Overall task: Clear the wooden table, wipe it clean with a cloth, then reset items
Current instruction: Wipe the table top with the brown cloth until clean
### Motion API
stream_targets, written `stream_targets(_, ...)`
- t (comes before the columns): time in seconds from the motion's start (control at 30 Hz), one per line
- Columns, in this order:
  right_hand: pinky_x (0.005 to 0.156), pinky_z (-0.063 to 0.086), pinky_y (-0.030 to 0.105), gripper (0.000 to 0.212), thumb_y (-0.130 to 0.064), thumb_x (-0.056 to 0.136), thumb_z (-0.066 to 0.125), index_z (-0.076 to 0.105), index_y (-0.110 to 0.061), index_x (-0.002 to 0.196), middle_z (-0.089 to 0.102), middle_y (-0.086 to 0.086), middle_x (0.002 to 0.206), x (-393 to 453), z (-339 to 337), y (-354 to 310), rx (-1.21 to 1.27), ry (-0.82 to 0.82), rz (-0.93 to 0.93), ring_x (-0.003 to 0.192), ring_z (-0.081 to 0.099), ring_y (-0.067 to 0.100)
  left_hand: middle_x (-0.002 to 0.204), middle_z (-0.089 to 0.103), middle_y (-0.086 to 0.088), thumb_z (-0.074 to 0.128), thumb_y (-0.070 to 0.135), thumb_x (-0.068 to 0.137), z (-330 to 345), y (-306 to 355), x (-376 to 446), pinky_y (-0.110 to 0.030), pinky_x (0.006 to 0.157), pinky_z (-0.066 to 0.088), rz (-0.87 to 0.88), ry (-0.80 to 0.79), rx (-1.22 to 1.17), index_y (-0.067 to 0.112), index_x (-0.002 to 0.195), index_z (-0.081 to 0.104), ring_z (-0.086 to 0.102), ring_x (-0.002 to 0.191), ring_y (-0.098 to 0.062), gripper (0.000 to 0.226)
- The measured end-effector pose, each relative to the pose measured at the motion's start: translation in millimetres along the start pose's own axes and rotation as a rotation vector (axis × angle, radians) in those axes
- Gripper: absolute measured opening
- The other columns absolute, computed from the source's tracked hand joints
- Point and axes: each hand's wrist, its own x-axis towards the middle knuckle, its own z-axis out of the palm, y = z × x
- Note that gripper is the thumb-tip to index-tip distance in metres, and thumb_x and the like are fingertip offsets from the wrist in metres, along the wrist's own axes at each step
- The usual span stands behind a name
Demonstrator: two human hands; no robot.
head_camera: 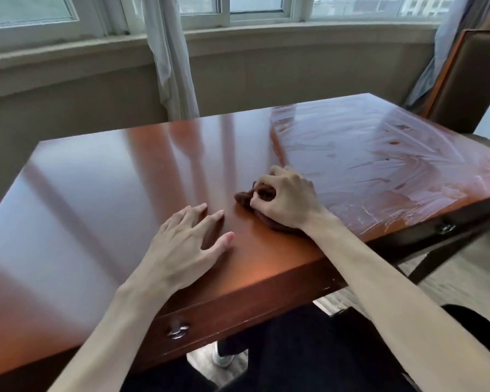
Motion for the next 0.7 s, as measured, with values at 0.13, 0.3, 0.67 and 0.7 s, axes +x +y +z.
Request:
stream_targets(0.13,0.078,0.048,0.037,0.027,-0.050,0.079,0.060,0.073,-0.027,0.086,0.063,-0.003,0.091,-42.6,5.6,-29.8,-0.011,0.085,0.007,0.092,0.060,0.027,0.165,0.009,0.020,0.030,0.096,0.076,-12.4,2.8,-35.7,-0.029,0.126,0.006,0.101,-0.044,-0.086,0.045,0.158,0.015,-0.002,0.152,0.001,0.098)
stream_targets(0.3,0.079,0.054,0.036,0.027,-0.051,0.080,0.061,0.075,-0.031,0.091,0.065,-0.012,0.094,-68.6,-14.0,-34.1,0.134,0.009,-0.081,0.094,0.061,0.017,0.164,0.010,0.022,0.036,0.099,0.070,1.6,-13.3,-66.6,-0.033,0.126,0.012,0.195,0.027,0.045,0.043,0.158,0.019,-0.001,0.153,0.000,0.105)
stream_targets(0.67,0.074,0.050,0.034,0.028,-0.053,0.084,0.060,0.072,-0.028,0.089,0.061,-0.005,0.091,-43.3,-3.1,-46.5,0.008,-0.003,-0.012,0.093,0.061,0.024,0.167,0.009,0.015,0.048,0.092,0.069,7.9,-16.6,-66.2,-0.028,0.123,0.007,0.158,0.083,0.019,0.034,0.160,0.019,-0.005,0.154,-0.003,0.111)
stream_targets(0.7,0.077,0.049,0.036,0.031,-0.055,0.084,0.059,0.072,-0.027,0.091,0.062,-0.001,0.092,-22.1,-2.5,-42.4,-0.033,-0.010,0.092,0.095,0.062,0.029,0.167,0.008,0.013,0.047,0.093,0.068,7.6,-16.2,-66.2,-0.028,0.123,0.002,0.152,0.083,0.027,0.034,0.160,0.019,-0.007,0.154,-0.005,0.112)
